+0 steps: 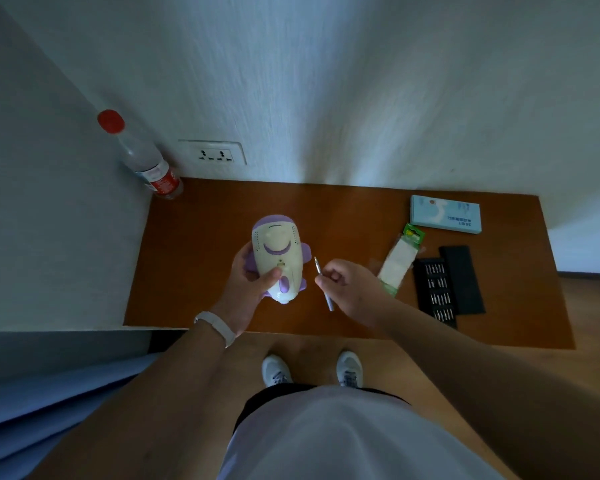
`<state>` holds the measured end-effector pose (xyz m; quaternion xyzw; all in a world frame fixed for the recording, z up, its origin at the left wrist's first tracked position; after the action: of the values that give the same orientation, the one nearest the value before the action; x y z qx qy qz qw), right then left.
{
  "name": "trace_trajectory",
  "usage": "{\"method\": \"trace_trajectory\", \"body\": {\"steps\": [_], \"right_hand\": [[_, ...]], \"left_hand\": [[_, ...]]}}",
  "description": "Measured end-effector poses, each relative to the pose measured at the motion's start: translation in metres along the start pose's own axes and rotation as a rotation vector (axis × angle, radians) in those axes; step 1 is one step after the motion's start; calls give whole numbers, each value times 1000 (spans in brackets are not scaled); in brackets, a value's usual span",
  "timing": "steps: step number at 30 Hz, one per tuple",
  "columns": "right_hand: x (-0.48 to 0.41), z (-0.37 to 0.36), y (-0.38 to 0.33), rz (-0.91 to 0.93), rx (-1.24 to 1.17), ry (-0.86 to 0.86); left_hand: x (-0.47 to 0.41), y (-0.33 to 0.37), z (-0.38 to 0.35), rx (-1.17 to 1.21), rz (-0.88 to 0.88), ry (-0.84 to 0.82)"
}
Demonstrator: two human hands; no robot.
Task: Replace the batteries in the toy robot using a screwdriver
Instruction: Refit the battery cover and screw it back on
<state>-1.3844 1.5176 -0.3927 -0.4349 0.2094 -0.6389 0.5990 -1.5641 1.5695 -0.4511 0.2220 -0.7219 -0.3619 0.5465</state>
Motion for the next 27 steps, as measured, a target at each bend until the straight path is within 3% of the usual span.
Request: {"method": "trace_trajectory", "body": {"steps": [15, 27], "right_hand": [[-28, -19, -13, 45, -84, 42], [-20, -8, -18, 61, -77, 50]], "left_hand": [[-2, 4, 1, 6, 60, -93], [16, 24, 19, -348, -20, 118]]}}
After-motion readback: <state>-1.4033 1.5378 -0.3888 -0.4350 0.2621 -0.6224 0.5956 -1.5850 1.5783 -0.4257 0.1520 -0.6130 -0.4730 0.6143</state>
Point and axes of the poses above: each hand's wrist, its own x-axis away from the middle knuckle, its own z-axis out of the back of the hand, y = z × x, the point moved 10 cm from there along -x, towards the middle knuckle, and after that the axes turned 9 degrees about z, right-handed, at the moved point
